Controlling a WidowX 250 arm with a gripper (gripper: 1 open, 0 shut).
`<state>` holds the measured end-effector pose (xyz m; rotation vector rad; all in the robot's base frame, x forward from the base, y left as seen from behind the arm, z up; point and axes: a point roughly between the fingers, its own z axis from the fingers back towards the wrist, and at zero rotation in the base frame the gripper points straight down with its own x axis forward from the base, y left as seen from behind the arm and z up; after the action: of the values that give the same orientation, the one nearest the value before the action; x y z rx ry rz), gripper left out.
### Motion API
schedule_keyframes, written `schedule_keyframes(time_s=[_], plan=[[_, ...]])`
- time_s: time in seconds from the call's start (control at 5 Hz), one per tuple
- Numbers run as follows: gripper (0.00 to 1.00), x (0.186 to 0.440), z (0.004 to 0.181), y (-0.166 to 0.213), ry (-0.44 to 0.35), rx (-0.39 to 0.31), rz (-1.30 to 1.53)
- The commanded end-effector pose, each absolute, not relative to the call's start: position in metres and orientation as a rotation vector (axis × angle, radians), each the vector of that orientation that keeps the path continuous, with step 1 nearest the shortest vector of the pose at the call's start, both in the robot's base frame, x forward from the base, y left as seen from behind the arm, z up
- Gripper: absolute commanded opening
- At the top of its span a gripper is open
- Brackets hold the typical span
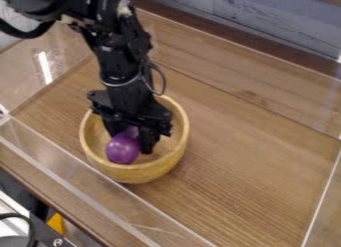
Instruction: Remove the purple eggplant from inside the brown bowl and put it on the table
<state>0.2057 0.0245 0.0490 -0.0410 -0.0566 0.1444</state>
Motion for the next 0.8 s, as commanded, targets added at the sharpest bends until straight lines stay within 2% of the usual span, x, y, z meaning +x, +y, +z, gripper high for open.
schedule_keyframes(time_s=[0.0, 0.2, 0.4, 0.6], plan=[[0.00, 0.223, 0.063, 0.016, -0.112, -0.041, 0.100], [0.00, 0.230, 0.064, 0.006, -0.110, -0.047, 0.051], [0.00, 0.229, 0.066, 0.007, -0.113, -0.050, 0.015], [0.00, 0.239, 0.066, 0.012, -0.117, -0.052, 0.011]])
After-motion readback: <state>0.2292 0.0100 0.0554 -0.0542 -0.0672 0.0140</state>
